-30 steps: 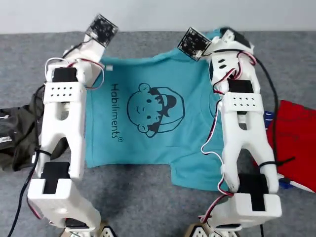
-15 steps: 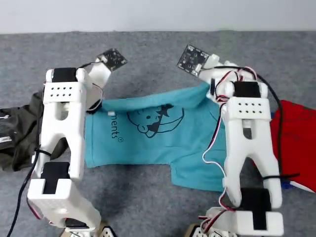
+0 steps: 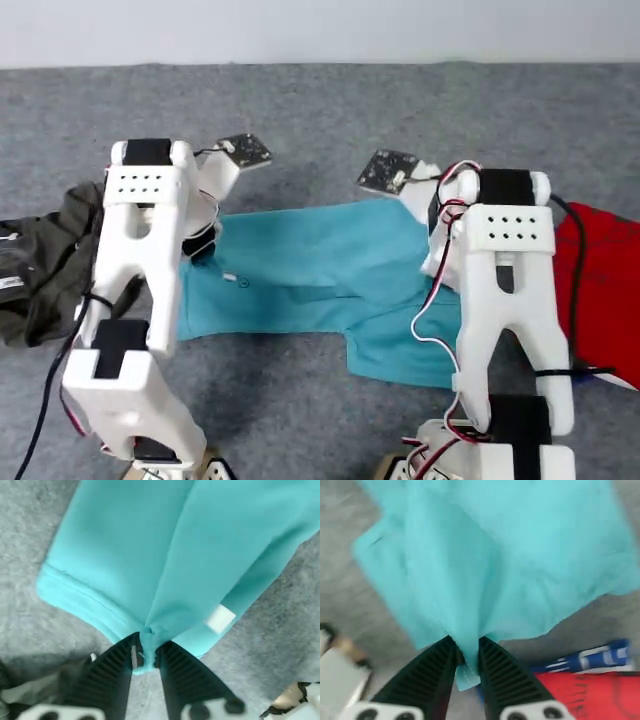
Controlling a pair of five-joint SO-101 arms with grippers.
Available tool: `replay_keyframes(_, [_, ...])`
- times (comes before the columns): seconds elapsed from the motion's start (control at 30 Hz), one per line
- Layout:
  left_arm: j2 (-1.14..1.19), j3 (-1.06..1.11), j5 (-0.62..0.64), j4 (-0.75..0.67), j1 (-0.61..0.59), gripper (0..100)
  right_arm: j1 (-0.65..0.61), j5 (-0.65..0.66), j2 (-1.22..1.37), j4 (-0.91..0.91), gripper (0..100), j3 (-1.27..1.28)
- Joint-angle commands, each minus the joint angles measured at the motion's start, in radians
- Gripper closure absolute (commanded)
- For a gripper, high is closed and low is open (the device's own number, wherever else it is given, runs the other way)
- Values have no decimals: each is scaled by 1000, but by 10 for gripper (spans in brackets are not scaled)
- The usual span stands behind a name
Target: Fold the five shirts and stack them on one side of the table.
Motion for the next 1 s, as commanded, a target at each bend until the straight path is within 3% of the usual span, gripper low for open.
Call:
replay_keyframes(0.0, [28,-5,-6,28,2,986,10,-12,-41,97,988,-8])
replay_keyframes(0.63, [126,-10,17,-6,-15,986,-38,-49,-51,105,988,249])
replay_keyframes(0.97, [72,8,-64,29,-64,986,-42,-40,-143,102,988,339])
